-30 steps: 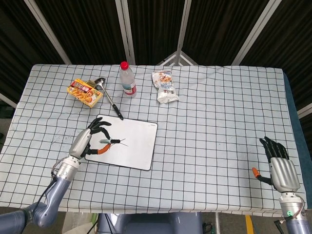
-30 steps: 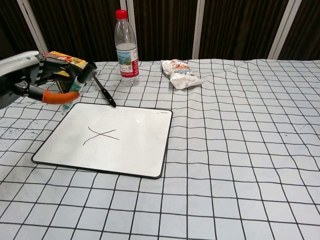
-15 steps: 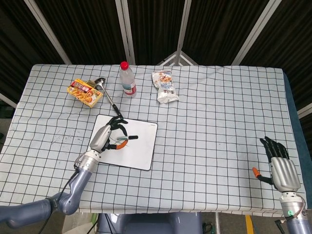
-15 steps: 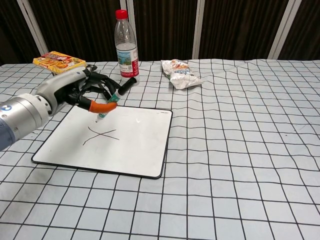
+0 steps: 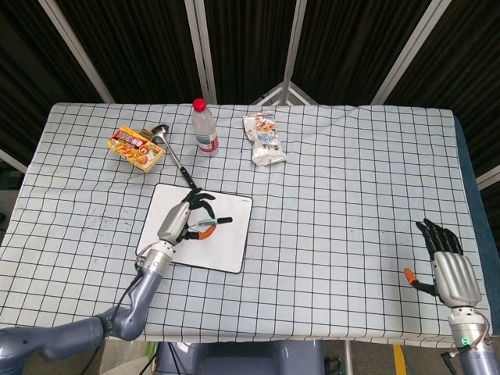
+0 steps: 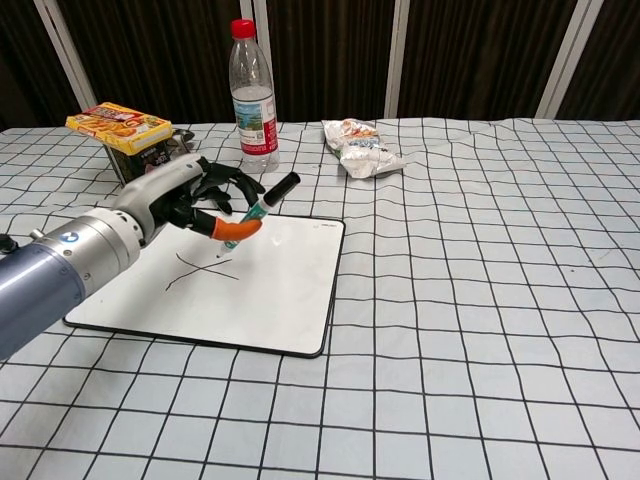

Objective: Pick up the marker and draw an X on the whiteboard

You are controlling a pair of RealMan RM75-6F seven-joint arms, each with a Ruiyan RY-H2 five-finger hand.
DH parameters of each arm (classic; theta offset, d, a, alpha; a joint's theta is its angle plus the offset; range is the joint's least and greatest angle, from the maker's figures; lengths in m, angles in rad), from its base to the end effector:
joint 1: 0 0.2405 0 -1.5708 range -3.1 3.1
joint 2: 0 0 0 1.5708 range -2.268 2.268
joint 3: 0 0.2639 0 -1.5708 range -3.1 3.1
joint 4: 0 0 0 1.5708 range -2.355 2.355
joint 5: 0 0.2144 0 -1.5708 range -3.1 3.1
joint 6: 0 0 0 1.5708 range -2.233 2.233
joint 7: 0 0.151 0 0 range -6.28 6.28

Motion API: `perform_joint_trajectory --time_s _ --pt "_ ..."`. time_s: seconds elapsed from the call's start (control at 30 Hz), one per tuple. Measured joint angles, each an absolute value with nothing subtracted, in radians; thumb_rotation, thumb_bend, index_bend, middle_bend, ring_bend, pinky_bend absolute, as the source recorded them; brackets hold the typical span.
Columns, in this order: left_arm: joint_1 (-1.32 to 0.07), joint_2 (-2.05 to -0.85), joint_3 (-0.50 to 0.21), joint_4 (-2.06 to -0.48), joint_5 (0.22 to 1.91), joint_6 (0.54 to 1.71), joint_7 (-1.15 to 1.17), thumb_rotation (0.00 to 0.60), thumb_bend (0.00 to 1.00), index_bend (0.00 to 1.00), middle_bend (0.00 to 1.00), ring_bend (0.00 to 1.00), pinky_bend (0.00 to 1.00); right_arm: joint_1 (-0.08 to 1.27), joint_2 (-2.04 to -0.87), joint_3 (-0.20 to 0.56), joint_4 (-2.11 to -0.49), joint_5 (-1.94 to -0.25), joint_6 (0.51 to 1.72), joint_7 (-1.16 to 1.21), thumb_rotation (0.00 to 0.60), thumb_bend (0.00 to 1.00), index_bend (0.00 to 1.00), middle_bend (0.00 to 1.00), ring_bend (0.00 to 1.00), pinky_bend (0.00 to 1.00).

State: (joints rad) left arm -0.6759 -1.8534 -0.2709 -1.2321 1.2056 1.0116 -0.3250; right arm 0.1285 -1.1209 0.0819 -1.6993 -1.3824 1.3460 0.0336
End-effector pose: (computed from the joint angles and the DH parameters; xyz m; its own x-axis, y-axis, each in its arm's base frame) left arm -0.1392 0.3494 -0.0847 -0.2896 0.3570 0.8881 0.9276 -0.1240 0.3523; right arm -0.3128 -0.2063 0.1400 0.2582 -0.1013 0.9608 -0.9626 0.0581 0.2648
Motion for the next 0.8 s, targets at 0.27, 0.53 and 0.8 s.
perform_joint_trajectory --time_s 0.27,0.53,0.8 --pt "-0.691 -1.880 -0.271 -1.207 1.214 0.997 -0.324 0.600 0.49 0.70 0.22 0.06 0.11 0.129 -1.120 0.082 -1.699 -1.383 1.345 0.037 0.600 0.31 0.00 0.00 0.00 0.00" --pt "-0.702 -1.906 -0.275 -1.175 1.214 0.987 -0.316 0.600 0.49 0.70 0.22 0.06 0.11 0.129 -1.119 0.081 -1.700 -1.386 1.347 0.038 0.600 0.31 0.00 0.00 0.00 0.00" --pt "-0.694 -1.906 -0.267 -1.177 1.211 0.984 -0.312 0.600 0.49 0.70 0.22 0.06 0.11 0.129 -1.119 0.081 -1.700 -1.385 1.347 0.039 0.600 0.31 0.00 0.00 0.00 0.00"
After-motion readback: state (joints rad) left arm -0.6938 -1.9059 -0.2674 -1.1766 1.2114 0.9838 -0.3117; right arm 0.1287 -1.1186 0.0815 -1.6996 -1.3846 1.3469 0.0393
